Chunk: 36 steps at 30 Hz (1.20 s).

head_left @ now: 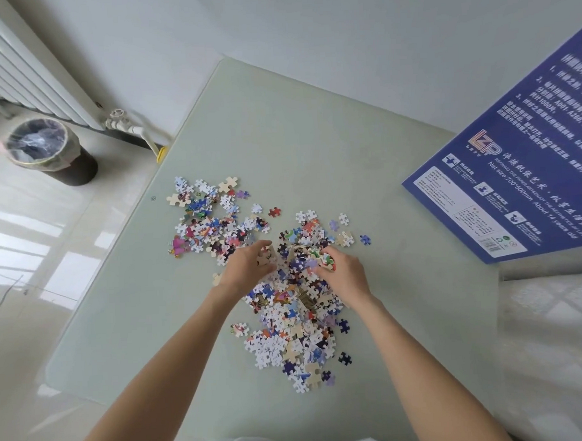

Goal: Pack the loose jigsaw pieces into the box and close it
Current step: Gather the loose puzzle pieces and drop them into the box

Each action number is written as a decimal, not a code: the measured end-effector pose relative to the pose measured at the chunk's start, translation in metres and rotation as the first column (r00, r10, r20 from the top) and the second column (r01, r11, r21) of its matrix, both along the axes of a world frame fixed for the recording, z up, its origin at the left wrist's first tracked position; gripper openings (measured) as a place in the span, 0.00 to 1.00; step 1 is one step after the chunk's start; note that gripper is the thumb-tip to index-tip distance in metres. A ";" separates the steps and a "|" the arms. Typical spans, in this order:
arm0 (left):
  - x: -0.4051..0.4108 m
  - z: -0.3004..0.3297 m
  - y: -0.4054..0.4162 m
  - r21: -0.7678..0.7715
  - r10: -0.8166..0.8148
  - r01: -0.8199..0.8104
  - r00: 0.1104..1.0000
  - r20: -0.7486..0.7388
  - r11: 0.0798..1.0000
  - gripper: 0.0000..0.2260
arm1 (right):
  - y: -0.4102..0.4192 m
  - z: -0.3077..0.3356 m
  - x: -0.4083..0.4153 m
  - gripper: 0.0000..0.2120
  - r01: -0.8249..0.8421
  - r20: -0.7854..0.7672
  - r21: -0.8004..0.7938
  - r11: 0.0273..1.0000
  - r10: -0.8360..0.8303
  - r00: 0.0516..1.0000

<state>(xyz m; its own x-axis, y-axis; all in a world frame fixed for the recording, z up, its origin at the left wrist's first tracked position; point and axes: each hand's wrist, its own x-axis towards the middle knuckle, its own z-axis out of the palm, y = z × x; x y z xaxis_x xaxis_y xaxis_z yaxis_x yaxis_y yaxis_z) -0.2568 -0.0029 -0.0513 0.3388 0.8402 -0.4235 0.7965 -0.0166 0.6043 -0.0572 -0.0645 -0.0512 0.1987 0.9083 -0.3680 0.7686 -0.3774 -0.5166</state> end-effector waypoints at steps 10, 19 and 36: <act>0.002 0.019 -0.010 0.020 -0.074 0.074 0.997 0.016 0.997 0.18 | -0.020 0.045 0.020 0.17 -0.099 0.093 0.178 0.979 0.083 0.992; 0.090 0.137 0.024 0.304 -0.227 0.131 0.924 0.308 0.944 0.18 | -0.033 0.187 0.103 0.09 0.412 -0.511 0.325 0.852 -0.208 0.834; 0.349 0.299 0.089 0.936 -0.788 0.078 0.566 0.241 0.343 0.17 | -0.014 0.281 0.298 0.10 -0.127 0.446 0.833 0.538 -0.519 0.729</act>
<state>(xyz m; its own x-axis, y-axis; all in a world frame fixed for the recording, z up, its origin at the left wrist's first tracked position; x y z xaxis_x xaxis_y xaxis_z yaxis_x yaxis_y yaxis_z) 0.0919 0.0862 0.2482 0.6051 0.2374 0.7600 -0.0461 -0.9425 0.3311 0.2408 -0.0783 0.2298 0.2772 0.6299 0.7255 0.9556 -0.2594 -0.1399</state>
